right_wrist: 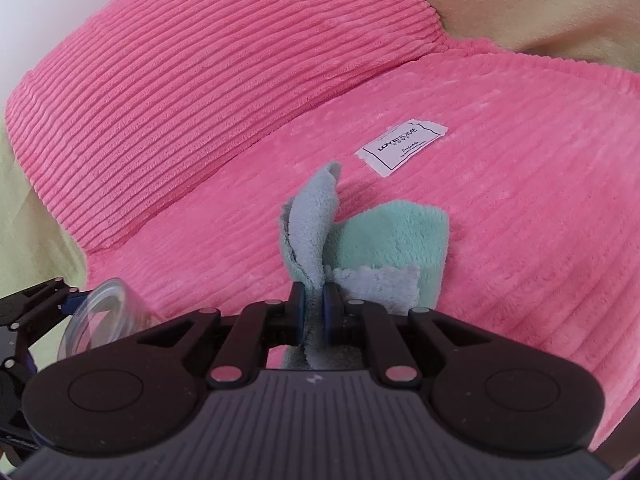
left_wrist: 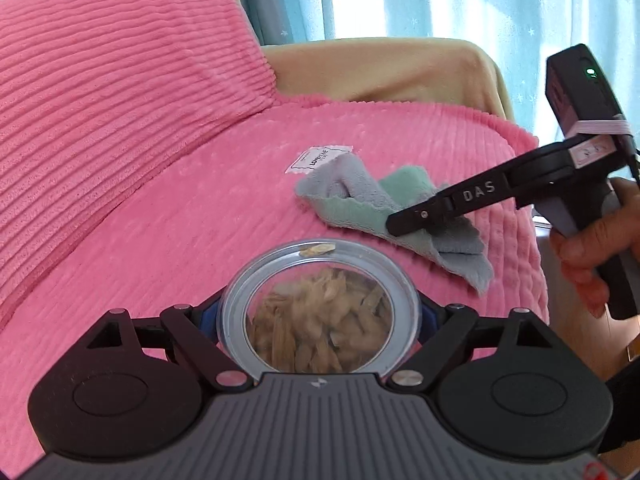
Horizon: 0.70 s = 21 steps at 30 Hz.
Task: Clean container
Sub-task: 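Turn the jar's lid back toward the right gripper with the left gripper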
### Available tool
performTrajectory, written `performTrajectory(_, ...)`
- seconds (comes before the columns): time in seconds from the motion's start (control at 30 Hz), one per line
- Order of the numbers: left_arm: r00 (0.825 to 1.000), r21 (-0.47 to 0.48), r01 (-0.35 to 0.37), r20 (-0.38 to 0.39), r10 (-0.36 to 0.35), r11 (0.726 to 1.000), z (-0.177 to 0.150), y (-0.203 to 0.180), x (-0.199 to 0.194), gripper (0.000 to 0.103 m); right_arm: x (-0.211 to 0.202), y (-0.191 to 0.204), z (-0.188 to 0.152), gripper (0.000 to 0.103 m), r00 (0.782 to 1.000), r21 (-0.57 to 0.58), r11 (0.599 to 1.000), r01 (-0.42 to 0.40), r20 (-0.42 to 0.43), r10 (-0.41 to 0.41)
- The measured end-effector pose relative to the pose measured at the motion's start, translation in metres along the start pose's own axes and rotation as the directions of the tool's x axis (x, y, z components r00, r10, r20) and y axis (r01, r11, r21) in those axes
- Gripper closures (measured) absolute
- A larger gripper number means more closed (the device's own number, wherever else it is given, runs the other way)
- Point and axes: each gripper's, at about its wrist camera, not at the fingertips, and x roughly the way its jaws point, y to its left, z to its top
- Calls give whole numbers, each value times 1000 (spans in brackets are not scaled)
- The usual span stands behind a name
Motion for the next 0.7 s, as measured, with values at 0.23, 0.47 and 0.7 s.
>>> performTrajectory(0.23, 1000, 0, 5, 7, -5, 1000, -4, -4, -8, 16, 0, 3, -3, 95, 1000, -25, 1000, 7, -11, -8)
performTrajectory(0.47, 998, -6, -46, 47, 46, 999, -21, -8, -25, 17, -2, 0, -1, 96, 1000, -10, 1000, -5, -12, 5)
performTrajectory(0.7, 997, -99, -20, 75, 27, 995, -31, 6, -26, 17, -1, -2, 0, 96, 1000, -8, 1000, 1, -5, -1)
